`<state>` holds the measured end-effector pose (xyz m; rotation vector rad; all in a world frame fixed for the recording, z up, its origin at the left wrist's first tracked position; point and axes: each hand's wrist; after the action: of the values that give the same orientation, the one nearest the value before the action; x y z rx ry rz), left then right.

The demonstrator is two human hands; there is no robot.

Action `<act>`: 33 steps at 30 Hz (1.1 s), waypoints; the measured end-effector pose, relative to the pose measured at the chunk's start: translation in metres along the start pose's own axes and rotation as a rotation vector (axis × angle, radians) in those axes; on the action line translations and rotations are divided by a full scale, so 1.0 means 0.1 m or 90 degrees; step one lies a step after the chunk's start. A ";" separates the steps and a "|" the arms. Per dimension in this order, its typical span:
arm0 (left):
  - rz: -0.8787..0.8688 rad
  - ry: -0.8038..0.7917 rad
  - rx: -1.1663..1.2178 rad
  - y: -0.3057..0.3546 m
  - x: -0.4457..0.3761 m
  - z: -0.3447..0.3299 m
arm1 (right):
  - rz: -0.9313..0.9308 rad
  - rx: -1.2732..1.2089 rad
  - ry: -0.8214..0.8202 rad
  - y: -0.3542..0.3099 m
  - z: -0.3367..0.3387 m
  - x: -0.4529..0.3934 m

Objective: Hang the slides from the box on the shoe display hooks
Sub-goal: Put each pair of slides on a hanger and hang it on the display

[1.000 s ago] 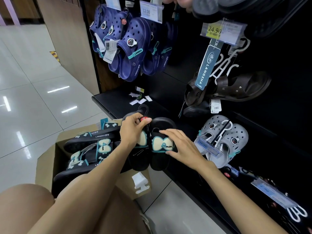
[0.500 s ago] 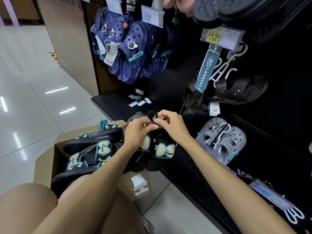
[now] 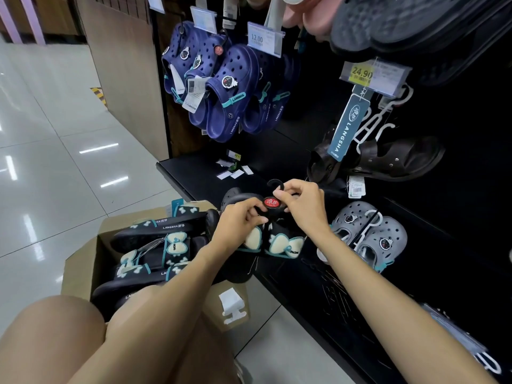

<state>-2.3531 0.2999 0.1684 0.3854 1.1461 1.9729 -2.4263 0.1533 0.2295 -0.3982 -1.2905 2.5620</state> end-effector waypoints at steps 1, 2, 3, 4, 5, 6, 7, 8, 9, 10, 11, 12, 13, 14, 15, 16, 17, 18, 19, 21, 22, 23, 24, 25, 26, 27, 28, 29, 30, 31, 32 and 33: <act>-0.002 0.003 -0.002 -0.01 0.00 -0.01 | 0.005 0.008 0.000 -0.01 0.01 0.00; -0.002 0.007 -0.003 0.00 -0.01 -0.01 | 0.010 0.015 0.003 -0.01 0.01 0.00; -0.002 0.013 -0.005 0.00 -0.01 -0.01 | 0.014 0.019 0.008 -0.01 0.01 0.00; 0.000 0.022 -0.010 0.01 -0.01 -0.01 | 0.017 0.020 0.014 -0.01 0.00 0.00; 0.003 0.033 -0.021 0.01 -0.02 -0.01 | 0.018 0.017 0.019 -0.01 0.00 -0.01; 0.007 0.046 -0.039 0.02 -0.03 -0.01 | 0.018 0.014 0.024 -0.01 -0.01 -0.01; 0.010 0.059 -0.060 0.02 -0.03 0.00 | 0.017 0.012 0.026 -0.01 -0.02 -0.02; 0.008 0.069 -0.081 0.03 -0.04 0.01 | 0.016 0.009 0.027 -0.01 -0.02 -0.02; 0.003 0.079 -0.104 0.04 -0.05 0.02 | 0.015 0.002 0.028 -0.01 -0.03 -0.02; -0.002 0.091 -0.130 0.06 -0.06 0.02 | 0.013 -0.008 0.030 -0.01 -0.04 -0.03; -0.002 0.102 -0.157 0.07 -0.07 0.03 | 0.010 -0.021 0.032 -0.02 -0.05 -0.04; 0.001 0.111 -0.184 0.09 -0.07 0.04 | 0.007 -0.032 0.035 -0.02 -0.06 -0.06; 0.007 0.117 -0.210 0.10 -0.07 0.06 | 0.005 -0.039 0.039 -0.03 -0.06 -0.08; 0.016 0.117 -0.235 0.10 -0.08 0.07 | 0.004 -0.042 0.043 -0.03 -0.07 -0.10; 0.029 0.113 -0.257 0.09 -0.08 0.08 | 0.004 -0.041 0.044 -0.05 -0.07 -0.12; 0.043 0.106 -0.273 0.08 -0.09 0.09 | 0.006 -0.038 0.042 -0.06 -0.08 -0.14; 0.055 0.100 -0.283 0.07 -0.10 0.10 | 0.009 -0.034 0.038 -0.07 -0.08 -0.17; 0.064 0.098 -0.288 0.05 -0.11 0.11 | 0.011 -0.030 0.036 -0.08 -0.08 -0.20; 0.069 0.098 -0.290 0.04 -0.12 0.12 | 0.011 -0.030 0.036 -0.09 -0.08 -0.24; 0.074 0.103 -0.292 0.03 -0.16 0.14 | 0.009 -0.041 0.045 -0.12 -0.06 -0.33; 0.075 0.108 -0.287 0.03 -0.18 0.16 | 0.009 -0.048 0.052 -0.14 -0.05 -0.38; 0.075 0.117 -0.277 0.02 -0.20 0.17 | 0.009 -0.052 0.056 -0.15 -0.04 -0.43; 0.074 0.129 -0.262 0.01 -0.23 0.18 | 0.009 -0.055 0.057 -0.17 -0.03 -0.49; 0.072 0.139 -0.245 0.00 -0.26 0.20 | 0.009 -0.059 0.056 -0.19 -0.02 -0.53; 0.067 0.148 -0.228 -0.02 -0.29 0.21 | 0.009 -0.059 0.057 -0.21 -0.01 -0.58; 0.061 0.155 -0.211 -0.03 -0.32 0.22 | 0.013 -0.056 0.058 -0.22 0.01 -0.64; 0.055 0.162 -0.194 -0.04 -0.34 0.24 | 0.016 -0.052 0.061 -0.24 0.02 -0.69; 0.049 0.172 -0.178 -0.05 -0.38 0.26 | 0.020 -0.048 0.063 -0.27 0.03 -0.74; 0.042 0.181 -0.161 -0.06 -0.41 0.28 | 0.024 -0.045 0.066 -0.29 0.04 -0.81; 0.038 0.190 -0.146 -0.06 -0.45 0.31 | 0.028 -0.043 0.069 -0.32 0.06 -0.87; 0.035 0.196 -0.131 -0.06 -0.50 0.34 | 0.032 -0.041 0.071 -0.34 0.07 -0.93; 0.034 0.200 -0.122 -0.07 -0.55 0.38 | 0.037 -0.038 0.071 -0.37 0.09 -0.99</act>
<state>-2.2928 0.2819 0.1903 0.0040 1.1315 2.2230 -2.3334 0.1349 0.2773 -0.5904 -1.3371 2.5121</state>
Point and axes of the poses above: each hand's wrist, its own x-axis away from the middle knuckle, its own z-axis out of the back of the hand, y = z × x, and after that the axes turned 15 degrees about -y, right-handed
